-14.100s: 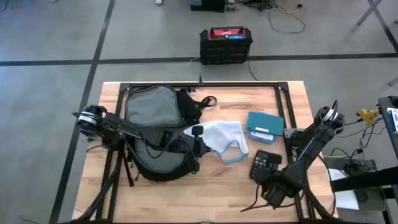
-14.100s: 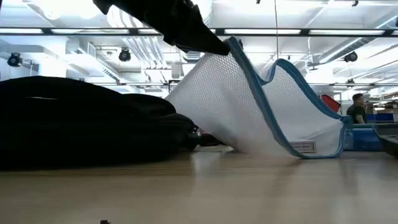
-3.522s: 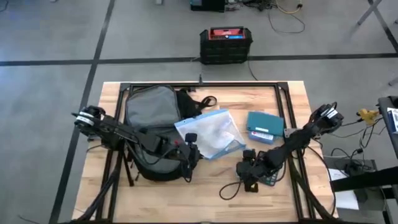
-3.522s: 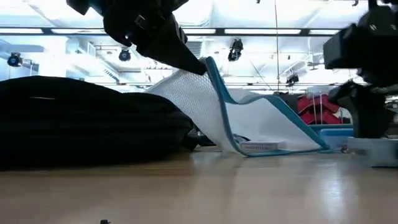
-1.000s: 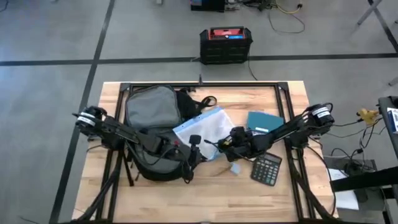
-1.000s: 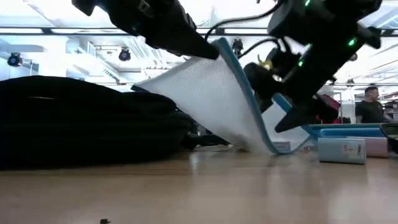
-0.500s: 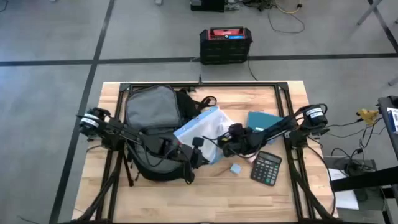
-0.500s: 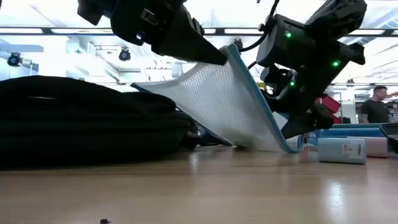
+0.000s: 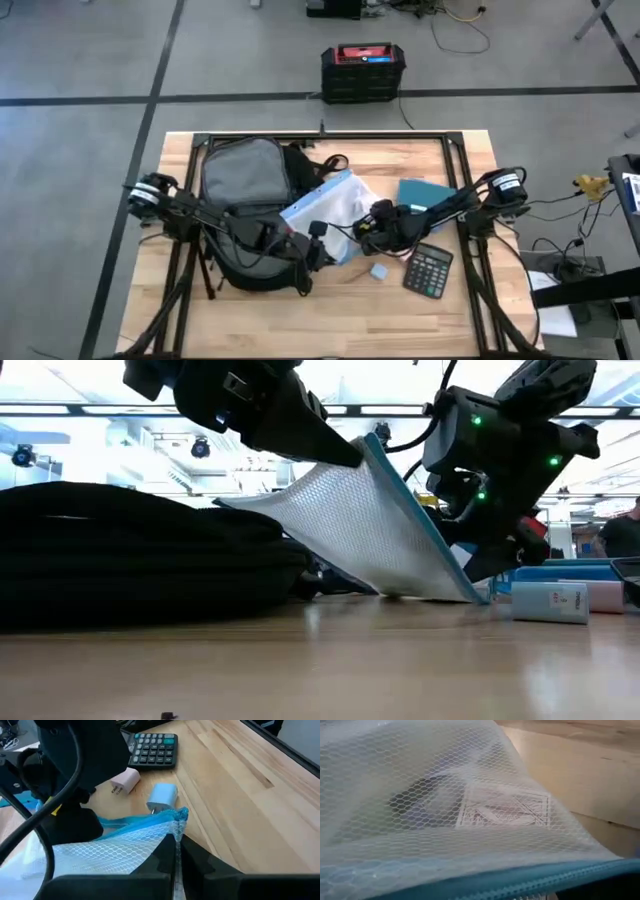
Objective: Unpack backpack
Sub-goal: Remove the red playing cards from the white mesh zipper pouch
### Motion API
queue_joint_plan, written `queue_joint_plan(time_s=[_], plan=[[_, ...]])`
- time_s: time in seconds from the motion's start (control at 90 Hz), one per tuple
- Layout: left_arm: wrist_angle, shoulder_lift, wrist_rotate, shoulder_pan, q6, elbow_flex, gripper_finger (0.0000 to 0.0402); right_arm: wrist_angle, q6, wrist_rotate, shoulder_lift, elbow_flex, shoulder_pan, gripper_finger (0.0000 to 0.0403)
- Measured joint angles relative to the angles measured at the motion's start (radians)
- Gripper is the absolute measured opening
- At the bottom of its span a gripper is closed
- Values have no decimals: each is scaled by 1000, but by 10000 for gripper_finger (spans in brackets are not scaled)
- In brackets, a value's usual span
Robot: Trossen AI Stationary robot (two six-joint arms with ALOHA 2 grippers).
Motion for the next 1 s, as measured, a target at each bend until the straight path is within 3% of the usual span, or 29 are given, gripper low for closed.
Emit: queue_joint_plan(time_s=[0.622, 1.0], plan=[[-7, 0, 7, -3, -1, 0, 0, -114, 33, 59, 3, 59, 48, 311], [-6, 0, 0, -2, -1, 0, 0, 32, 7, 44, 84, 68, 30, 334]])
